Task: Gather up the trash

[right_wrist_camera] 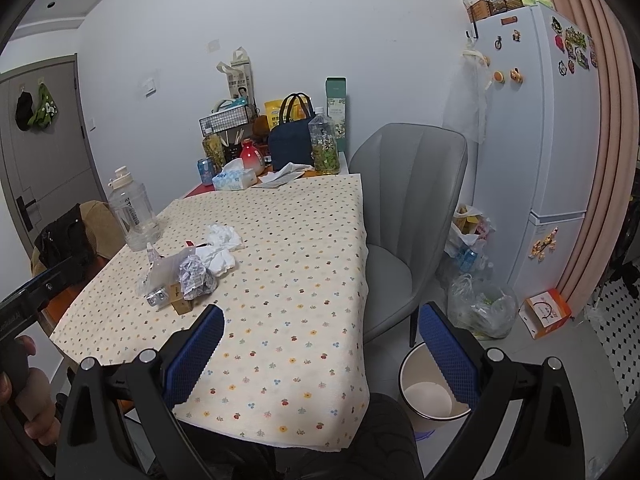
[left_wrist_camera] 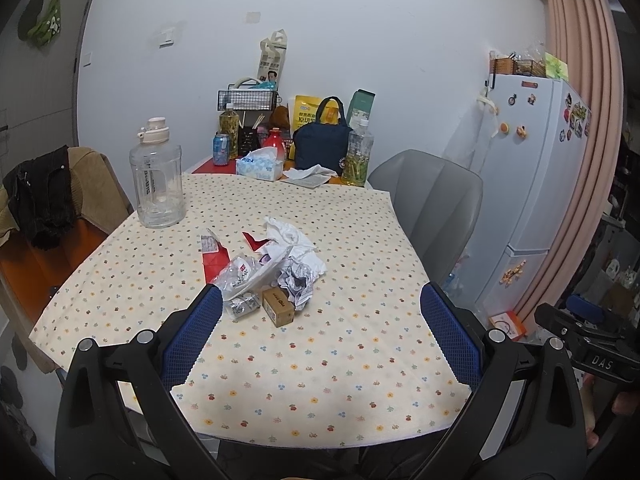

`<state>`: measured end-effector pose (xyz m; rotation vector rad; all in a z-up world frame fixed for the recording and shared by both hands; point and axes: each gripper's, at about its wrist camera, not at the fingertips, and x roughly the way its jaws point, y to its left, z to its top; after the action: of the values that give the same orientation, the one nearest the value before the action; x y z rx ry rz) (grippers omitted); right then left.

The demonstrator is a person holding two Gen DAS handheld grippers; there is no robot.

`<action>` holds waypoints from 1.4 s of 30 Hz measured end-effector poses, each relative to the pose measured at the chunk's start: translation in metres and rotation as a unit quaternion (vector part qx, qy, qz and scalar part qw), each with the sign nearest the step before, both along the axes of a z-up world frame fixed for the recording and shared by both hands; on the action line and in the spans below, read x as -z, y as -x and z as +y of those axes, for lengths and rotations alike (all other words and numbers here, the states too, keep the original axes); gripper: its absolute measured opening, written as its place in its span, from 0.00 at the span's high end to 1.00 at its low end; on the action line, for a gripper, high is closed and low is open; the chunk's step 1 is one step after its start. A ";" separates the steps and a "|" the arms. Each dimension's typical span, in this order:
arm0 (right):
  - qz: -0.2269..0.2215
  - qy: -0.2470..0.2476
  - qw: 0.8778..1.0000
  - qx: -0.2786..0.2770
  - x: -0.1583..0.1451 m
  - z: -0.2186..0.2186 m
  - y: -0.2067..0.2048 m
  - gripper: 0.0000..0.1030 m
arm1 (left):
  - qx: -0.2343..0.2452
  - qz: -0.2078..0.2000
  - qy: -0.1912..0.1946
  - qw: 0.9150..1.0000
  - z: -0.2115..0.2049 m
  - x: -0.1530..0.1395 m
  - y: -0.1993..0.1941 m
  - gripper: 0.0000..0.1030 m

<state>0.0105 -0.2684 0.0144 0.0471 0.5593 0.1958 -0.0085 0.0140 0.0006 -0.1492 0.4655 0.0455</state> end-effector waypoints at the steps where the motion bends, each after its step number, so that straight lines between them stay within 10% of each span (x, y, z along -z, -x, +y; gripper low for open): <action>1: 0.000 0.000 1.000 0.000 0.000 0.000 0.000 0.07 | -0.001 0.000 0.002 1.000 0.002 0.000 0.000 0.05; 28: 0.046 -0.014 0.987 -0.156 0.031 0.068 -0.068 0.08 | -0.084 0.038 0.038 0.995 0.094 0.042 -0.023 0.05; 42: 0.114 -0.036 0.966 -0.228 0.066 0.144 -0.130 0.41 | -0.095 0.053 0.044 0.993 0.124 0.066 -0.040 0.05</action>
<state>0.1402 -0.1243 -0.0515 0.0116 0.7893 0.6659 0.0319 0.1378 -0.0658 -0.2780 0.5595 0.2217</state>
